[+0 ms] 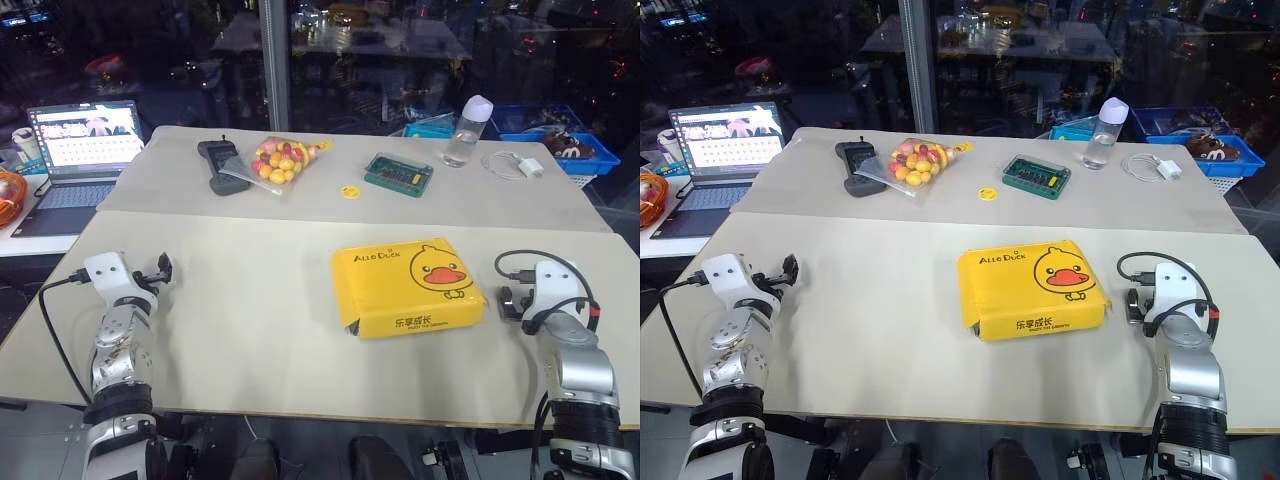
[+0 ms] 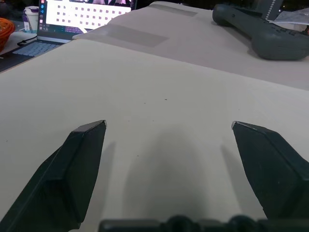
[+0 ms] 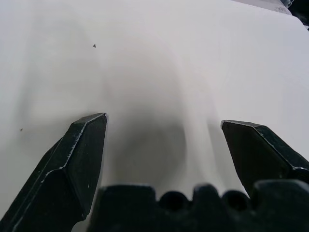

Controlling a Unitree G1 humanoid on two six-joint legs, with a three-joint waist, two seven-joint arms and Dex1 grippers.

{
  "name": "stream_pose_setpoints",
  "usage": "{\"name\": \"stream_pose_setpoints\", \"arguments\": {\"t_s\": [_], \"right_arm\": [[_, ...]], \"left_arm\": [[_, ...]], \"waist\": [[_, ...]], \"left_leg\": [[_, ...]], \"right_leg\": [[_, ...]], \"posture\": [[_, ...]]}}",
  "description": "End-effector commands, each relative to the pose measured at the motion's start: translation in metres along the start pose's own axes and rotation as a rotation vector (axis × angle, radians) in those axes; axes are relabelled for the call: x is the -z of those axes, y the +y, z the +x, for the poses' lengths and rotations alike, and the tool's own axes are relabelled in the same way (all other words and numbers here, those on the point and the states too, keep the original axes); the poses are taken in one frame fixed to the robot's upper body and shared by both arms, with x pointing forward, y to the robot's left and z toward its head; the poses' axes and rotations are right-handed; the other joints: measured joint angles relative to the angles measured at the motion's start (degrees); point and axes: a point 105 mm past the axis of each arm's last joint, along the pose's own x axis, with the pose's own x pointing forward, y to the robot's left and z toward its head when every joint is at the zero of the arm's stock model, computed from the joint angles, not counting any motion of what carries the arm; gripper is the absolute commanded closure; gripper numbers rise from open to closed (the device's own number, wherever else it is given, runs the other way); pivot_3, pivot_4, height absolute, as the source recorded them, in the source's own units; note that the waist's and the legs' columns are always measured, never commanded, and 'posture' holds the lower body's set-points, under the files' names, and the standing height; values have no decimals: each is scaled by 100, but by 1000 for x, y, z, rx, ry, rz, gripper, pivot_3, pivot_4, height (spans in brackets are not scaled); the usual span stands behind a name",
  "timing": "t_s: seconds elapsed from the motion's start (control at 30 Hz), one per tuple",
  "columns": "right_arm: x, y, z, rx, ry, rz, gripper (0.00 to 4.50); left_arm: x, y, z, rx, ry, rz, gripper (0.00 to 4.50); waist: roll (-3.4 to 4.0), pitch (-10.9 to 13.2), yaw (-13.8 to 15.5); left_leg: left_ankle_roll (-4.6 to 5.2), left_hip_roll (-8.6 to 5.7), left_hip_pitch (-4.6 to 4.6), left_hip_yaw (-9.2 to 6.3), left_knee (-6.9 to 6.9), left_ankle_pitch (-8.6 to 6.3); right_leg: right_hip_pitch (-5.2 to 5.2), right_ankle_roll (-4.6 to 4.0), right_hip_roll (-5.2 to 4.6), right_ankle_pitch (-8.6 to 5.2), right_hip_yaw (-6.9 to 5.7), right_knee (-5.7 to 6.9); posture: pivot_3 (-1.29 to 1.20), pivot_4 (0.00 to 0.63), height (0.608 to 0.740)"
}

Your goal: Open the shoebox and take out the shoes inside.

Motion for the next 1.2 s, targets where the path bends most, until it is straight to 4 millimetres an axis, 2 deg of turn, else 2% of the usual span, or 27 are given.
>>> {"name": "stream_pose_setpoints", "arguments": {"t_s": [0.03, 0.23, 0.33, 0.37, 0.43, 0.5, 0.6, 0.73, 0.77, 0.93, 0.97, 1.0, 1.03, 1.07, 1.1, 1.17, 1.2], "right_arm": [[-6, -13, -1, 38, -25, -9, 83], [-9, -18, -1, 47, -30, -11, 83], [-9, -21, -2, 46, -29, -22, 83], [-9, -22, -2, 43, -30, -24, 83], [-14, -27, -3, 28, -40, -48, 83], [-20, -32, -5, 8, -55, -65, 83], [-30, -33, -9, -77, -84, -102, 83], [-29, -27, -15, -193, -69, -137, 83], [-27, -24, -17, -222, -60, -151, 31], [-24, -10, -25, -303, -58, -173, 1259], [-24, -8, -25, -309, -54, -178, 1762], [-23, -6, -26, -319, -53, -183, 1981], [-24, -3, -26, -332, -54, -185, 2427], [-25, 0, -27, -347, -58, -189, 2654], [-26, 3, -28, -364, -63, -196, 3135], [-30, 15, -31, -427, -83, -215, 3810], [-33, 22, -33, -466, -96, -229, 4178]], "left_arm": [[-13, -6, 0, 36, -54, 13, 0], [-7, -24, 1, 134, -29, 40, 0], [-14, -75, -6, 388, -36, 31, 0], [-16, -97, -14, 510, -32, 54, 0], [-19, -151, -58, 905, -3, 156, 0], [-19, -174, -98, 1177, 44, 223, 0], [-14, -170, -122, 1335, 134, 287, 0], [-5, -162, -120, 1343, 184, 332, 0], [-3, -161, -119, 1341, 190, 343, 258], [-1, -167, -118, 1348, 175, 345, 1633], [-1, -168, -118, 1352, 172, 341, 2150], [0, -170, -118, 1354, 169, 341, 2315], [0, -171, -118, 1355, 168, 342, 2785], [1, -173, -118, 1358, 167, 344, 3032], [2, -174, -119, 1362, 167, 349, 3558], [6, -179, -119, 1377, 165, 368, 4286], [8, -182, -119, 1387, 164, 380, 4500]], "waist": [[0, 0, 0], [0, 0, 1], [0, 0, 10], [0, 0, 15], [1, 0, 5], [6, -1, -17], [11, 0, -77], [14, 2, -158], [13, 3, -163], [14, 3, -160], [14, 3, -160], [14, 3, -157], [14, 3, -152], [14, 3, -147], [14, 3, -144], [14, 3, -139], [14, 3, -139]], "left_leg": [[0, 0, 0, 0, 0, 0], [0, 0, 0, 0, 1, 0], [0, -1, -2, 0, 0, 0], [0, -1, -4, 0, 1, 0], [0, -1, -8, 0, 1, 0], [0, -1, -15, 4, -5, 0], [1, 1, -11, 11, -25, -1], [2, 4, 12, 8, -26, 0], [4, 4, 15, 9, -23, 1], [12, 2, 11, 8, -4, 6], [12, 1, 6, 10, 3, 6], [12, 0, 5, 10, 4, 6], [12, 0, 3, 9, 5, 6], [12, 0, 3, 9, 5, 6], [12, -1, 2, 8, 5, 6], [12, 0, 3, 8, 3, 6], [12, 0, 3, 7, 2, 6]], "right_leg": [[0, 0, 0, 0, 0, 0], [0, 0, 0, 0, 0, 0], [0, -1, 0, 0, 0, 0], [0, 0, 0, 0, 0, -2], [0, 0, -1, 0, 0, -7], [-2, -1, -3, 1, 5, -20], [-12, -10, -1, -5, 12, -20], [-16, -24, 7, -27, 12, 30], [-16, -24, 7, -28, 12, 35], [-14, -36, 5, -32, 14, 39], [-15, -36, 4, -32, 15, 38], [-15, -36, 4, -32, 16, 38], [-15, -32, 4, -30, 17, 38], [-15, -27, 4, -27, 17, 38], [-15, -23, 4, -24, 16, 38], [-16, -22, 5, -24, 16, 39], [-16, -21, 5, -24, 16, 39]], "posture": [[0, 150, 715], [0, 150, 715], [0, 150, 715], [0, 150, 715], [0, 150, 715], [0, 150, 715], [0, 150, 715], [0, 150, 715], [0, 150, 715], [0, 150, 715], [0, 150, 715], [0, 150, 715], [0, 150, 715], [0, 150, 715], [0, 150, 715], [0, 150, 715], [0, 150, 715]]}}
